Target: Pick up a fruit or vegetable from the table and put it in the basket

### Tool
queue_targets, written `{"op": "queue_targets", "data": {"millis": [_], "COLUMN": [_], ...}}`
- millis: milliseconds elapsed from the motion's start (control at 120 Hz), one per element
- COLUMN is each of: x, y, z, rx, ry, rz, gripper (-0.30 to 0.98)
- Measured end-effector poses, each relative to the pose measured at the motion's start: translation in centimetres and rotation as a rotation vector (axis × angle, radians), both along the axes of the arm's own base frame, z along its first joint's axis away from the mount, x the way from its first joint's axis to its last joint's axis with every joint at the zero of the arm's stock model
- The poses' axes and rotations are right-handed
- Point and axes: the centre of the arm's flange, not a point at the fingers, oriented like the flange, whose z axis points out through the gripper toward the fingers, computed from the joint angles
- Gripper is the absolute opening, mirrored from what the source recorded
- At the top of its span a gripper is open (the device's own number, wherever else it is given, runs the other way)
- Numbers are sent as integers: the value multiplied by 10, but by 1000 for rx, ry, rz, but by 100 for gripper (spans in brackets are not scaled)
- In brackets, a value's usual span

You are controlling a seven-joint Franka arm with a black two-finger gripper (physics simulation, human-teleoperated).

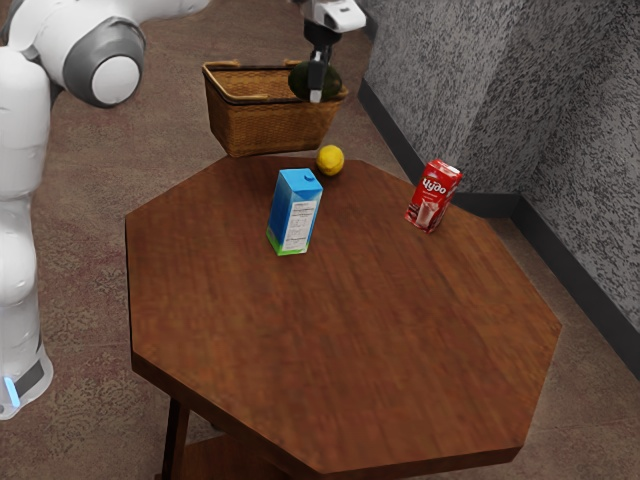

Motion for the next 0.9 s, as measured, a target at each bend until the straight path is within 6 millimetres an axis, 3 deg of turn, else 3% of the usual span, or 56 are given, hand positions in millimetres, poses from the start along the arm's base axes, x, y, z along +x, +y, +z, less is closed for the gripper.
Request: {"op": "queue_targets", "data": {"millis": [242, 425, 592, 725, 900], "x": [-52, -87, -79, -82, -73], "y": [61, 127, 137, 158, 169], "z": [35, 20, 10, -2, -14], "rx": [3, -10, -18, -28, -31], "ry": [14, 59, 66, 63, 26], "rz": [132, 261, 272, 306, 315], "gripper": [40, 39, 39, 40, 60]}}
